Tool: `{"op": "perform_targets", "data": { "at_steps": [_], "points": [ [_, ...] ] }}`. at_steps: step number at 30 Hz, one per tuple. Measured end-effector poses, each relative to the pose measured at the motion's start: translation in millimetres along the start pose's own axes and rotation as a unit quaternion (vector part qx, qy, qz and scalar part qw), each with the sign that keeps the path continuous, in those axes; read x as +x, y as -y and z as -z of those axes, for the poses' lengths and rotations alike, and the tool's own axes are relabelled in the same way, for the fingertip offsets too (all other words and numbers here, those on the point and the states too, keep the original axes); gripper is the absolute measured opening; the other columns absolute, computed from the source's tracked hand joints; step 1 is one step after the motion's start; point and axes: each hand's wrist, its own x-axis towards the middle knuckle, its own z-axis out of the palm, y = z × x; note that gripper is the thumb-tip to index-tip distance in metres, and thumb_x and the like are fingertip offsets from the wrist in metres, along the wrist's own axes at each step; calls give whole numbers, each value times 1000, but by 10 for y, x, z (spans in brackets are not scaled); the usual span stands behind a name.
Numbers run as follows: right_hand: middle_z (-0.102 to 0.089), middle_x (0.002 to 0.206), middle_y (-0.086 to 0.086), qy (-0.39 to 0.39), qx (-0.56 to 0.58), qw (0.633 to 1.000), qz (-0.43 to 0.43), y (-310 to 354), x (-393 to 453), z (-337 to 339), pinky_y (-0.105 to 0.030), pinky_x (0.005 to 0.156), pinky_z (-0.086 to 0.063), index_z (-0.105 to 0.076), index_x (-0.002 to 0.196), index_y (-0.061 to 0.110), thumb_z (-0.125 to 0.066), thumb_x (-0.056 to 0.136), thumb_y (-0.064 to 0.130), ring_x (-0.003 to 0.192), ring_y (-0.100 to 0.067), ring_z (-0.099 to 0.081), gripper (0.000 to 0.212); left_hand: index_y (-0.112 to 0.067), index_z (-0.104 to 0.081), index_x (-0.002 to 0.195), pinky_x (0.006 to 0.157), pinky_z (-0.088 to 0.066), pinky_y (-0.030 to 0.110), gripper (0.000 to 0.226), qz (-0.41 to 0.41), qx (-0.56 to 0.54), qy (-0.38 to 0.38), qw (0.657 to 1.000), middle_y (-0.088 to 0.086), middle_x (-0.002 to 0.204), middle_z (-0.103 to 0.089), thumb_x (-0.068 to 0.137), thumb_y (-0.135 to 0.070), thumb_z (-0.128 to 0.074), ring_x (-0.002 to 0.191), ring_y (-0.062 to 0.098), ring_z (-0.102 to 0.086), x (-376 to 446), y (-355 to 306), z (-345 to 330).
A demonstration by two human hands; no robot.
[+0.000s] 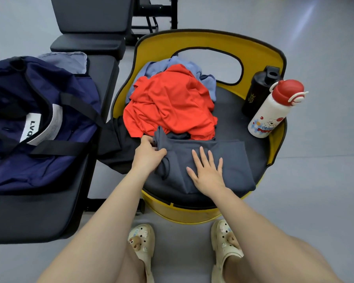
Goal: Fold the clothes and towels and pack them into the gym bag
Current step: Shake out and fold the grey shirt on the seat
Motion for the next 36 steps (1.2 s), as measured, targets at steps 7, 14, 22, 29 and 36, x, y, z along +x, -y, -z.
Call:
{"op": "perform_targets", "data": {
  "at_steps": [7, 14, 22, 29, 36],
  "points": [
    [-47, 143, -4, -99, 351, 931, -4, 202, 0, 345, -26, 108, -25, -55, 133, 14, -39, 102, 34, 136, -17, -36, 40, -10, -39, 110, 74, -41, 21, 35, -84, 29, -38, 995, 6, 107, -66, 88, -17, -65, 98, 19, -63, -282, -195, -316],
    [-67, 83, 1, -42, 503, 857, -105, 41, 53, 568, -26, 67, -45, -68, 87, 17, -65, 86, 44, 87, -17, -63, 27, -22, -39, 102, 81, -53, 40, 22, -33, -37, 127, 991, -1, 117, -64, 89, -3, -39, 90, 18, -66, -325, -156, -704],
    [-64, 98, -1, -39, 476, 870, -124, -148, 36, 542, -27, 80, -44, -65, 105, 11, -63, 91, 17, 95, -18, -58, 16, -12, -45, 125, 92, -38, 34, 37, 14, -7, -100, 995, 10, 128, -40, 90, -12, -57, 116, 29, -46, -150, -55, -635],
    [-62, 97, 2, -47, 458, 883, -91, -154, 31, 530, -34, 89, -48, -59, 102, 17, -57, 94, 18, 95, -18, -58, 9, -12, -53, 94, 79, -53, 39, 11, 60, -35, -26, 997, 2, 90, -60, 88, -17, -60, 91, 24, -61, -85, 65, -695],
    [-60, 91, 14, 2, 512, 857, -55, -151, -33, 688, -17, 69, -41, -59, 98, 25, -63, 87, 47, 96, -8, -56, 25, -20, -64, 108, 84, -49, 31, 19, -33, -62, -1, 998, -3, 96, -68, 95, -22, -51, 94, 18, -64, -220, -143, -919]
  ]
}}
